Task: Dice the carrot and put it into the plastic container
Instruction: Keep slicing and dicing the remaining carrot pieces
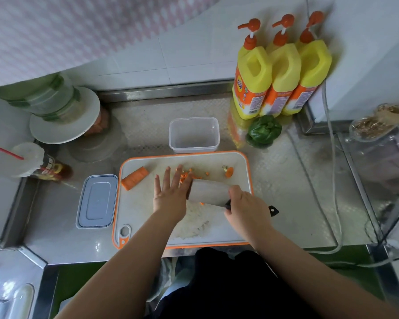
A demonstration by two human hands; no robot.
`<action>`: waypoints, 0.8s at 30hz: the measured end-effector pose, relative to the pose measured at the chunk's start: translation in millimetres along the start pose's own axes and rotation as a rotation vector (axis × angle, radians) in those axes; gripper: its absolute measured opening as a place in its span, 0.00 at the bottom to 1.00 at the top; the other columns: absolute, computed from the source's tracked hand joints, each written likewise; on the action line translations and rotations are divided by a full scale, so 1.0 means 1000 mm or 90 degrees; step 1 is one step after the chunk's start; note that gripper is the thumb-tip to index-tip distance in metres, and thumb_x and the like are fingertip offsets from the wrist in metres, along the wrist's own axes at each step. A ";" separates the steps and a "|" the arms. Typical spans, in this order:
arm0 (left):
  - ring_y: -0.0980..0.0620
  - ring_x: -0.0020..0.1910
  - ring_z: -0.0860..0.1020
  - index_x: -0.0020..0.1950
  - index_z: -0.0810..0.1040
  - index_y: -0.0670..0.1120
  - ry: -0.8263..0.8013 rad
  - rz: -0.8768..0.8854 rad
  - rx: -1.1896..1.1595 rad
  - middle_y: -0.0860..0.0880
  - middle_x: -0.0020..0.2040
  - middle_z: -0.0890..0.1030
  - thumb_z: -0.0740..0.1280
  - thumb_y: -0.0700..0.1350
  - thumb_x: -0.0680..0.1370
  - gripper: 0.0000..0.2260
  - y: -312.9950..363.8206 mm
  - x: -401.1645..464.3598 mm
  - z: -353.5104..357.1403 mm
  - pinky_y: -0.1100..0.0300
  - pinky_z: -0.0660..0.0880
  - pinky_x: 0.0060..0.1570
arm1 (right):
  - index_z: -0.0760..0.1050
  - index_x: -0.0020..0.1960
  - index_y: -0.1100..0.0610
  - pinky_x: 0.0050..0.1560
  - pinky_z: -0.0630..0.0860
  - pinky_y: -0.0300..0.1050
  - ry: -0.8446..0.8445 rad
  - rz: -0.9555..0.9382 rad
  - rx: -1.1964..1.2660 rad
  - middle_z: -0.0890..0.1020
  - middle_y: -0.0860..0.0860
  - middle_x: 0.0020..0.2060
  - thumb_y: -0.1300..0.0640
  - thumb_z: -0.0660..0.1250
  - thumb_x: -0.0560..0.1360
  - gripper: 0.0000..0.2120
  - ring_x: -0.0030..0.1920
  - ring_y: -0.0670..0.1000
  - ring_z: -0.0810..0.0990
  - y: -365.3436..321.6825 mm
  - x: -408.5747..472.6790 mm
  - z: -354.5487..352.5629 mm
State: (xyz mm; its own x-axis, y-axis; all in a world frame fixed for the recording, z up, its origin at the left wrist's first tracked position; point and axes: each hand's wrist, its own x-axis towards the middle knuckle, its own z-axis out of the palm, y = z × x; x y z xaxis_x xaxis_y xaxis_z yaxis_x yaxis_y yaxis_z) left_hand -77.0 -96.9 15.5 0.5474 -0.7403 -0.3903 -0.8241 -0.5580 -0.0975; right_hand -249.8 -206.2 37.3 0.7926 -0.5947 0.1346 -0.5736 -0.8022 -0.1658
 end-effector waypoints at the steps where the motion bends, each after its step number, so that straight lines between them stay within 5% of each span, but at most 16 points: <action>1: 0.42 0.76 0.33 0.79 0.37 0.56 -0.001 -0.010 -0.002 0.51 0.78 0.33 0.56 0.38 0.77 0.38 -0.001 0.001 0.001 0.39 0.38 0.74 | 0.63 0.42 0.59 0.19 0.58 0.36 0.000 0.009 -0.005 0.71 0.51 0.21 0.60 0.79 0.47 0.31 0.19 0.52 0.71 0.003 -0.001 0.000; 10: 0.47 0.78 0.38 0.80 0.44 0.46 -0.003 -0.061 -0.144 0.52 0.80 0.39 0.53 0.37 0.78 0.32 0.002 0.010 -0.001 0.47 0.39 0.76 | 0.68 0.40 0.60 0.19 0.60 0.39 -0.023 0.074 -0.006 0.73 0.53 0.22 0.61 0.81 0.49 0.27 0.19 0.55 0.73 0.029 -0.005 0.001; 15: 0.50 0.78 0.50 0.75 0.65 0.50 0.108 -0.059 -0.293 0.52 0.79 0.56 0.52 0.52 0.84 0.20 0.005 0.007 0.000 0.52 0.48 0.76 | 0.65 0.41 0.58 0.23 0.59 0.37 -0.014 0.121 0.051 0.74 0.52 0.23 0.61 0.82 0.52 0.28 0.20 0.55 0.74 0.032 -0.002 0.001; 20: 0.52 0.68 0.69 0.62 0.81 0.46 0.199 -0.061 -0.551 0.52 0.66 0.76 0.60 0.38 0.82 0.14 0.000 0.003 0.002 0.65 0.62 0.66 | 0.72 0.50 0.60 0.30 0.68 0.44 -0.052 0.182 0.135 0.82 0.55 0.34 0.58 0.75 0.68 0.16 0.35 0.59 0.82 0.015 0.002 -0.003; 24: 0.51 0.64 0.71 0.58 0.83 0.48 0.209 0.021 -0.537 0.53 0.60 0.80 0.64 0.34 0.78 0.15 -0.011 0.005 0.002 0.56 0.67 0.66 | 0.69 0.58 0.57 0.40 0.71 0.46 -0.105 0.216 0.203 0.84 0.53 0.46 0.54 0.69 0.74 0.16 0.47 0.58 0.82 -0.004 0.009 -0.006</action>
State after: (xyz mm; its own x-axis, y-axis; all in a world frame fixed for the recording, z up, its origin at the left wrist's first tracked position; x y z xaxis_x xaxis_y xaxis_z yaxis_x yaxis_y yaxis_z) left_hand -65.7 -93.4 13.2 0.6461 -0.7582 -0.0881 -0.5304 -0.5290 0.6624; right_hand -241.2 -208.8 45.1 0.6086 -0.7825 -0.1315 -0.7341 -0.4924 -0.4676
